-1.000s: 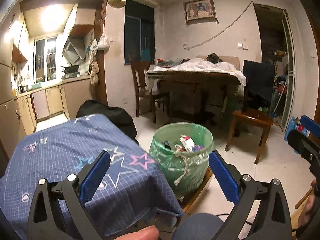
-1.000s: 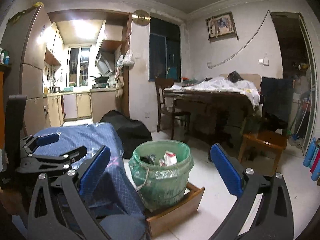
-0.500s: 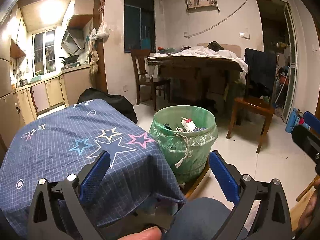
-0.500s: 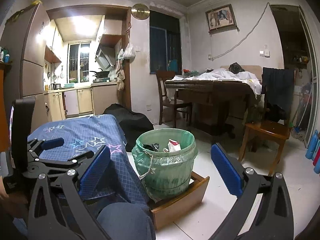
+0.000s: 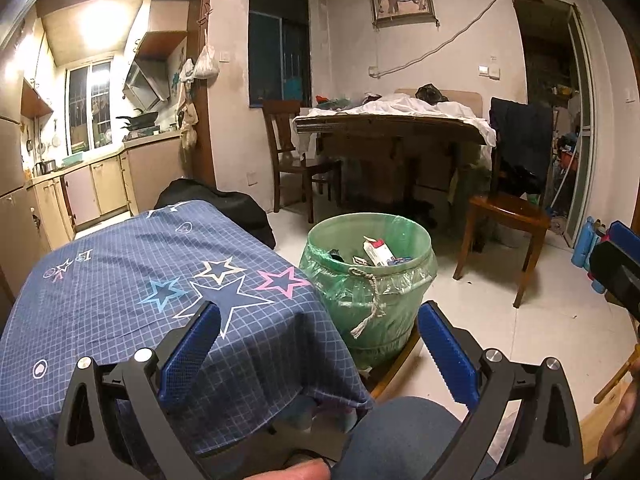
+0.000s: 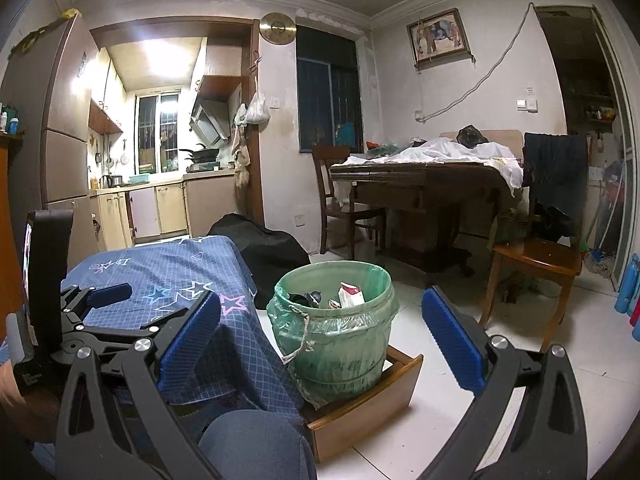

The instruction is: Collect trash

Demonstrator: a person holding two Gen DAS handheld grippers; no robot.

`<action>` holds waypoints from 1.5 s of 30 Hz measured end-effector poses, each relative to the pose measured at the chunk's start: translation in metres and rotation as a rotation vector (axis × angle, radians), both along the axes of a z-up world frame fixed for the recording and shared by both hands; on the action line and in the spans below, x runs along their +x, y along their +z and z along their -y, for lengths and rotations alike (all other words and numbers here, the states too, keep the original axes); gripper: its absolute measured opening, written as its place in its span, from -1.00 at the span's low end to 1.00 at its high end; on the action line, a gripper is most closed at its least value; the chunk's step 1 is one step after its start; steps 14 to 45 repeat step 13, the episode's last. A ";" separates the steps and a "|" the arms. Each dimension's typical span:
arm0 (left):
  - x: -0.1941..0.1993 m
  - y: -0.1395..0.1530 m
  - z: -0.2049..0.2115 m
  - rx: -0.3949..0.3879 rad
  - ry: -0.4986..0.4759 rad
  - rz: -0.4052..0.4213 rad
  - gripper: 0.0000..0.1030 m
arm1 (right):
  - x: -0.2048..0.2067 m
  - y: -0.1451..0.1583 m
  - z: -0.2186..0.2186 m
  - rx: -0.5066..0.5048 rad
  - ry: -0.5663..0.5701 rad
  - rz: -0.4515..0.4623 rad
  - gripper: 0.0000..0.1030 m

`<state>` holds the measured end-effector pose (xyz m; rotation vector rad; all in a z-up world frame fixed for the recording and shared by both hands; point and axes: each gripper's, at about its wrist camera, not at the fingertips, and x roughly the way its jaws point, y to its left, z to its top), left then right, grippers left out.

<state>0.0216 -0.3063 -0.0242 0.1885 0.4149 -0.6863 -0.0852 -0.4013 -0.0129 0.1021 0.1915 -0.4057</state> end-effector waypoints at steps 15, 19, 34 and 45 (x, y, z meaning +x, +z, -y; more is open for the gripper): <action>0.001 0.003 0.001 -0.026 -0.021 0.000 0.90 | -0.004 0.005 0.002 0.007 -0.027 0.013 0.89; 0.001 0.003 0.001 -0.026 -0.021 0.000 0.90 | -0.004 0.005 0.002 0.007 -0.027 0.013 0.89; 0.001 0.003 0.001 -0.026 -0.021 0.000 0.90 | -0.004 0.005 0.002 0.007 -0.027 0.013 0.89; 0.001 0.003 0.001 -0.026 -0.021 0.000 0.90 | -0.004 0.005 0.002 0.007 -0.027 0.013 0.89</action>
